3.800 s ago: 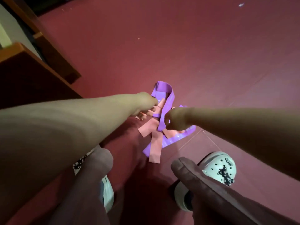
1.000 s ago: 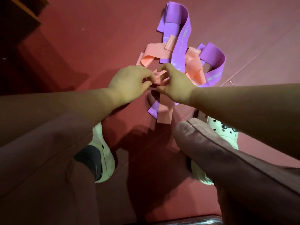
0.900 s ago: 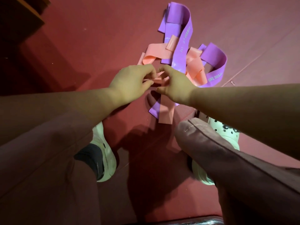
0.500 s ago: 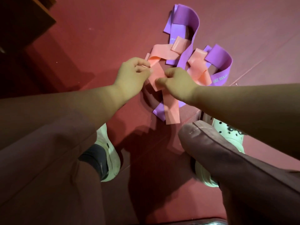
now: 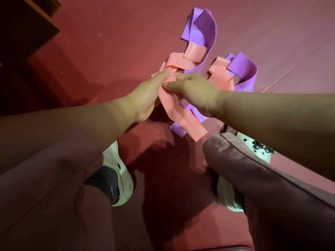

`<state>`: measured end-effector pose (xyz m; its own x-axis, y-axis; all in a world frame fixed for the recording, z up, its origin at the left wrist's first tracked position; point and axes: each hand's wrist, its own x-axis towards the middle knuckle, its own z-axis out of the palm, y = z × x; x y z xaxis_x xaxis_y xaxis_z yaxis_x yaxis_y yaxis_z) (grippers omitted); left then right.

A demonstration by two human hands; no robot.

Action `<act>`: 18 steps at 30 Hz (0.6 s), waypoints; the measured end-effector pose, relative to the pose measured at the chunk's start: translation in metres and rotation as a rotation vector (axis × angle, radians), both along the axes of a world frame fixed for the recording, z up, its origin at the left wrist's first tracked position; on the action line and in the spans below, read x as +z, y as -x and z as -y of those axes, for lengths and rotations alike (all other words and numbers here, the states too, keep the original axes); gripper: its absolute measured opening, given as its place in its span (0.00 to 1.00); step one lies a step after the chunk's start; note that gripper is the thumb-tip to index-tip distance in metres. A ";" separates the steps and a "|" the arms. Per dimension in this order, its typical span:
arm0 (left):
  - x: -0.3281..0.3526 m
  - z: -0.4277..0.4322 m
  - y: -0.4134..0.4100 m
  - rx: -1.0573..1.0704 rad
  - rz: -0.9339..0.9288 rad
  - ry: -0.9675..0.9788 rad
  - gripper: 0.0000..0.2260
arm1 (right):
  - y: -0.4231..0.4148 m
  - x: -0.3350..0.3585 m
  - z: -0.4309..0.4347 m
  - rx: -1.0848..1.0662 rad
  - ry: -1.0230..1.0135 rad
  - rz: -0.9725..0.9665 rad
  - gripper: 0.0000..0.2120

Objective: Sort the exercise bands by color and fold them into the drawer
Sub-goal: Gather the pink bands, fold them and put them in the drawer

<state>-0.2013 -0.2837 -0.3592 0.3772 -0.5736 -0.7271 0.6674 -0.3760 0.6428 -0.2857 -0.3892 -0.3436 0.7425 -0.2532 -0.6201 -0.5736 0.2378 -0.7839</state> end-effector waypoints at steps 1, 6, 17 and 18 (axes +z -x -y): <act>0.000 0.001 -0.002 0.015 0.004 0.013 0.15 | 0.000 0.000 0.000 -0.007 -0.009 -0.016 0.06; 0.002 0.007 -0.012 0.171 0.055 0.010 0.16 | 0.009 -0.009 0.005 0.030 0.055 -0.086 0.04; -0.003 0.004 -0.013 0.178 0.057 -0.067 0.17 | 0.045 -0.038 0.041 0.226 0.798 -0.329 0.05; -0.002 0.003 -0.011 0.155 0.060 -0.084 0.17 | 0.049 -0.038 0.041 0.280 0.872 -0.351 0.07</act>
<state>-0.1901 -0.2870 -0.3616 0.5003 -0.4432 -0.7438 0.6833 -0.3254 0.6536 -0.3348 -0.4301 -0.3813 0.6549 -0.5701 -0.4961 -0.7549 -0.5239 -0.3945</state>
